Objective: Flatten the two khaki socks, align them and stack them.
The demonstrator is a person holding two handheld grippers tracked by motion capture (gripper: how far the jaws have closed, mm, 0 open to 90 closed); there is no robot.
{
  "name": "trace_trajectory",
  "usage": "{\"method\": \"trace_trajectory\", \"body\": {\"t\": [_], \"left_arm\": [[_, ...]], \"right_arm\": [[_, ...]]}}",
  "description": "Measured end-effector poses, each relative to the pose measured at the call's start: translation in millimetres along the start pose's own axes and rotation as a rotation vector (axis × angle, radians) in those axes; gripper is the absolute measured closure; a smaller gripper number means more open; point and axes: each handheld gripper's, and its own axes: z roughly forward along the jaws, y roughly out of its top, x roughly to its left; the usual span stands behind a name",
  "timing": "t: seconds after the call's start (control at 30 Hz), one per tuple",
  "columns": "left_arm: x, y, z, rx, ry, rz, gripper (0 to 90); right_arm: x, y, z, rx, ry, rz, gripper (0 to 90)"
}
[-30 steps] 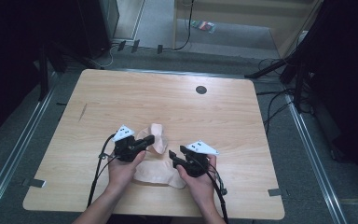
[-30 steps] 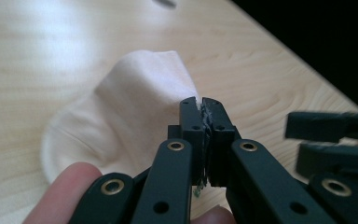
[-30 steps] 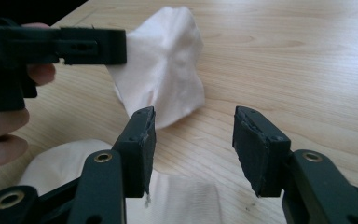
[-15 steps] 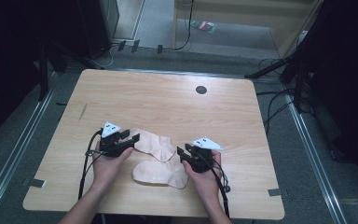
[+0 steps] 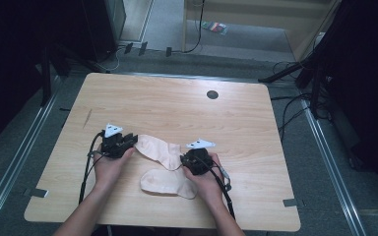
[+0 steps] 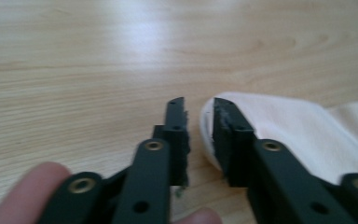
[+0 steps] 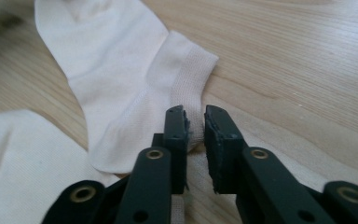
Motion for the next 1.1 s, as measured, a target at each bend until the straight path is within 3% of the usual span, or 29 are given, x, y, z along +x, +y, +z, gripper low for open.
{"method": "trace_trajectory", "body": {"t": [0.07, 0.13, 0.23, 0.33, 0.43, 0.6, 0.7, 0.77, 0.8, 0.87, 0.93, 0.97, 1.03, 1.1], "left_arm": [[-1.3, 0.3, -0.2, 0.01, -0.002, 0.01, 89.4], [-5.0, 0.1, -3.9, 0.006, -0.031, 0.027, 90.0], [-12.8, -1.7, -11.2, -0.025, -0.03, 0.042, 90.0], [-20.8, -3.8, -15.8, -0.039, -0.026, 0.061, 90.0], [-41.4, -9.0, -21.3, -0.033, -0.041, 0.101, 90.0], [-62.0, -16.8, -22.8, -0.011, -0.052, 0.157, 90.0], [-65.6, -20.8, -22.3, -0.002, -0.057, 0.156, 90.0], [-64.7, -23.1, -22.1, -0.003, -0.053, 0.146, 90.0], [-63.7, -24.2, -22.0, -0.008, -0.051, 0.131, 86.9], [-59.3, -25.8, -23.7, -0.013, -0.057, 0.094, 68.8], [-54.1, -26.8, -29.9, -0.035, -0.062, 0.067, 59.3], [-51.8, -27.3, -34.6, -0.044, -0.064, 0.062, 56.6], [-49.5, -30.3, -46.8, -0.068, -0.083, 0.06, 59.5], [-50.5, -36.3, -58.9, -0.086, -0.111, 0.066, 67.7]], "right_arm": [[-0.4, 0.3, 0.2, 0.003, 0.008, -0.004, 86.2], [-3.5, 0.4, -0.1, 0.001, 0.012, -0.005, 89.1], [-8.3, -0.5, -3.8, -0.011, -0.02, -0.013, 89.8], [-17.7, -0.9, -11.5, -0.049, -0.046, 0.024, 89.9], [-27.6, -0.4, -19.6, -0.088, -0.074, 0.057, 89.9], [-38.7, 0.0, -23.5, -0.103, -0.116, 0.057, 89.8], [-42.8, -0.6, -22.6, -0.108, -0.139, 0.053, 89.0], [-43.9, -1.5, -20.0, -0.116, -0.173, 0.046, 83.6], [-44.7, -1.7, -18.9, -0.121, -0.172, 0.05, 79.5], [-46.3, -2.3, -20.9, -0.153, -0.159, 0.07, 68.6], [-48.0, -3.3, -26.6, -0.181, -0.163, 0.092, 62.4], [-48.4, -4.4, -31.2, -0.194, -0.16, 0.099, 61.8], [-47.4, -9.0, -42.7, -0.224, -0.13, 0.106, 64.7], [-42.5, -16.6, -55.8, -0.24, -0.085, 0.114, 75.4]]}}
